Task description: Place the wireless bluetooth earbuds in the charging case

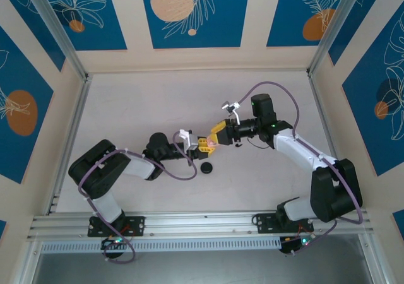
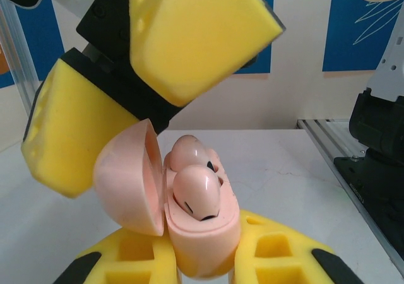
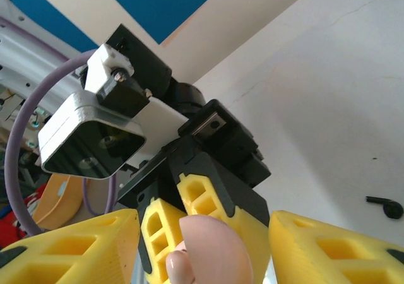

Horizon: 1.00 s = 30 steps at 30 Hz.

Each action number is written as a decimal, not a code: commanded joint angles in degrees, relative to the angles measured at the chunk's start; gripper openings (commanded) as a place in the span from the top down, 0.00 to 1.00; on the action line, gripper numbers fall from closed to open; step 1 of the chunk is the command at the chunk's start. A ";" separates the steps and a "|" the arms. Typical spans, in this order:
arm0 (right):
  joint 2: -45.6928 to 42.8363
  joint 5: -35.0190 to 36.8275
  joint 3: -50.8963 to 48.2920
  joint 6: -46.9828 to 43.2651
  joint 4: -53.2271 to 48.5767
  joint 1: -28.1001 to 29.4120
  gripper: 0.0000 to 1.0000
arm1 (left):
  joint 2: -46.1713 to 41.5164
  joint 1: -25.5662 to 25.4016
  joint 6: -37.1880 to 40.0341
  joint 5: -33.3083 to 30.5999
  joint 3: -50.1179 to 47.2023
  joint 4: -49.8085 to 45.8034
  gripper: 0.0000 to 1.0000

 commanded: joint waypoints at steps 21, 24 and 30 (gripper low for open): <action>-17.24 4.66 -10.48 -6.68 4.58 -2.71 0.53 | -1.51 -0.55 0.45 0.33 0.31 2.60 0.84; -18.33 6.98 -11.52 -12.34 5.39 -2.71 0.53 | -1.56 -0.60 0.03 1.76 0.50 2.64 0.84; -17.98 7.31 -10.98 -23.30 4.85 -3.11 0.49 | -1.95 -0.55 -0.01 2.75 0.59 2.60 0.84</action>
